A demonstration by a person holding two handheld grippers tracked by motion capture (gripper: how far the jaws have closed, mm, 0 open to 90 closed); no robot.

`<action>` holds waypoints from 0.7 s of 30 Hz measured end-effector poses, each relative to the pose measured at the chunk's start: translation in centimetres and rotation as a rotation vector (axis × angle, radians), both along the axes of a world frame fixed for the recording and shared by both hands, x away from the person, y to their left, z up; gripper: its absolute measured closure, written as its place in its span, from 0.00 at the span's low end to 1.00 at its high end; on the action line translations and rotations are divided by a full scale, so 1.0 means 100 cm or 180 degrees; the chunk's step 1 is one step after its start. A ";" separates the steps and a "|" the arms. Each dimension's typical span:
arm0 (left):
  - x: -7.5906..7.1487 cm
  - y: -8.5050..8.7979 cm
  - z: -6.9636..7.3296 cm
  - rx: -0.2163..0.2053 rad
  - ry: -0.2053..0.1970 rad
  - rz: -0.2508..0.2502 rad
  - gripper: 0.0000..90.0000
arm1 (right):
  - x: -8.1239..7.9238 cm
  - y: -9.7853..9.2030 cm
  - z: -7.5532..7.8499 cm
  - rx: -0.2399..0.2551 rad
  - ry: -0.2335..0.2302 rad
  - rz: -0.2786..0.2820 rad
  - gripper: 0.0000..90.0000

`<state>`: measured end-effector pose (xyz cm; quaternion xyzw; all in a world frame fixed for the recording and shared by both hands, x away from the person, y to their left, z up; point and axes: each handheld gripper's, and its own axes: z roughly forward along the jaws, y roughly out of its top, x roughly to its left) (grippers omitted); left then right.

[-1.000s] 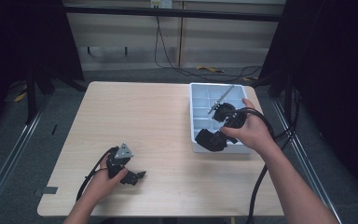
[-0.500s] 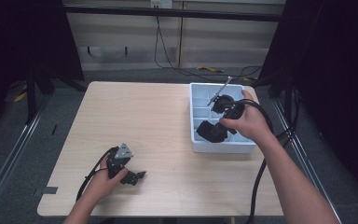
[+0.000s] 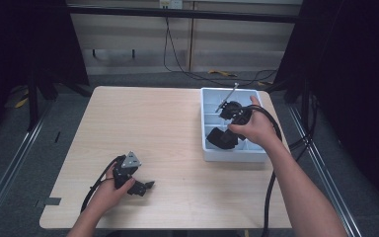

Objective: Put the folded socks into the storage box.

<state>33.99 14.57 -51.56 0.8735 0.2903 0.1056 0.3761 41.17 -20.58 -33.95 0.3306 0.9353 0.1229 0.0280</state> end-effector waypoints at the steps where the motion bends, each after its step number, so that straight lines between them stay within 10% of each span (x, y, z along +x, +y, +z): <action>1: 0.000 0.000 0.000 -0.0001 0.0001 0.0001 0.00 | 0.001 0.001 -0.001 0.0001 0.0003 -0.0002 0.91; 21: 0.000 0.000 0.000 -0.0002 -0.0001 0.0000 0.00 | 0.016 0.011 -0.027 -0.0065 0.0083 -0.0011 0.90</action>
